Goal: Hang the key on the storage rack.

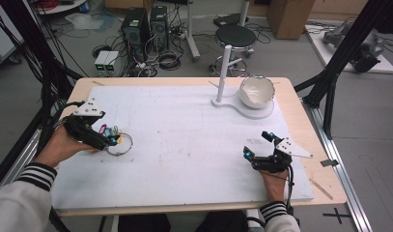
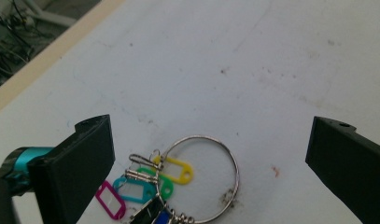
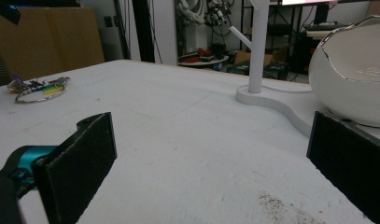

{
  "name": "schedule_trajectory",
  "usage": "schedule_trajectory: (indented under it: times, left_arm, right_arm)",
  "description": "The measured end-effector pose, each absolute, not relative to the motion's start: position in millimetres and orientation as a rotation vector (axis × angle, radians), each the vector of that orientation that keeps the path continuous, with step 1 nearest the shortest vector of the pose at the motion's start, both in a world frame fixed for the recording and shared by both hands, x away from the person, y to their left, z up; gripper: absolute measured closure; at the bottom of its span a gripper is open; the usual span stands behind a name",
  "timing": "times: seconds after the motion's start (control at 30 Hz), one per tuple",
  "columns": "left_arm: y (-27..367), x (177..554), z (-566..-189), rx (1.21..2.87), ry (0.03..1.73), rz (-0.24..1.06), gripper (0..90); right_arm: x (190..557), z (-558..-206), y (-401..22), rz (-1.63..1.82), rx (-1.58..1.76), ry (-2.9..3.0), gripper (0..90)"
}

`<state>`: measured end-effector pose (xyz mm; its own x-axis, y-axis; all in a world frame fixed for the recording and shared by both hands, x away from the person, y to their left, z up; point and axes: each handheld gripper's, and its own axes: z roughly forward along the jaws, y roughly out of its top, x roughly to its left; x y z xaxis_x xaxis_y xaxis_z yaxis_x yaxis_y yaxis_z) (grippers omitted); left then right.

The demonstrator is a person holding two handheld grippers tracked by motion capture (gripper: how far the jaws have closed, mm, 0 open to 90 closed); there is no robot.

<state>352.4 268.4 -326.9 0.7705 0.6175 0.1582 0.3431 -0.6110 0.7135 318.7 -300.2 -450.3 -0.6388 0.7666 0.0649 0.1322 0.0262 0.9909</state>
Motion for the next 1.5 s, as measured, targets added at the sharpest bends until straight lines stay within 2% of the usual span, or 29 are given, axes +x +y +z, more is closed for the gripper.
schedule_trajectory:
  times: [0.07,0.23,0.47,0.93,1.33,1.4,1.5]
  left_arm:
    - [262.1,358.0,-323.2,2.336,0.719,0.534,1.7]
    - [258.4,364.5,-318.9,2.379,0.7,0.521,1.7]
    - [248.2,372.7,-321.7,2.459,0.671,0.446,1.8]
    - [225.0,390.8,-353.1,2.633,0.688,0.328,2.8]
    - [213.4,401.3,-375.7,2.742,0.773,0.223,2.9]
    - [213.2,402.1,-376.8,2.747,0.781,0.206,9.6]
    - [212.5,402.3,-378.7,2.75,0.805,0.198,10.5]
  right_arm:
    - [318.8,-450.3,-300.4,1.657,0.911,1.809,1.0]
    - [318.7,-450.3,-300.3,1.661,0.917,1.809,0.9]
    - [319.4,-450.3,-300.6,1.658,0.909,1.804,0.9]
    - [319.7,-450.3,-301.0,1.66,0.915,1.798,1.0]
    - [319.4,-450.4,-301.4,1.67,0.931,1.799,1.0]
    - [319.4,-450.4,-301.4,1.672,0.935,1.797,1.0]
    - [319.7,-450.5,-301.7,1.669,0.93,1.796,1.0]
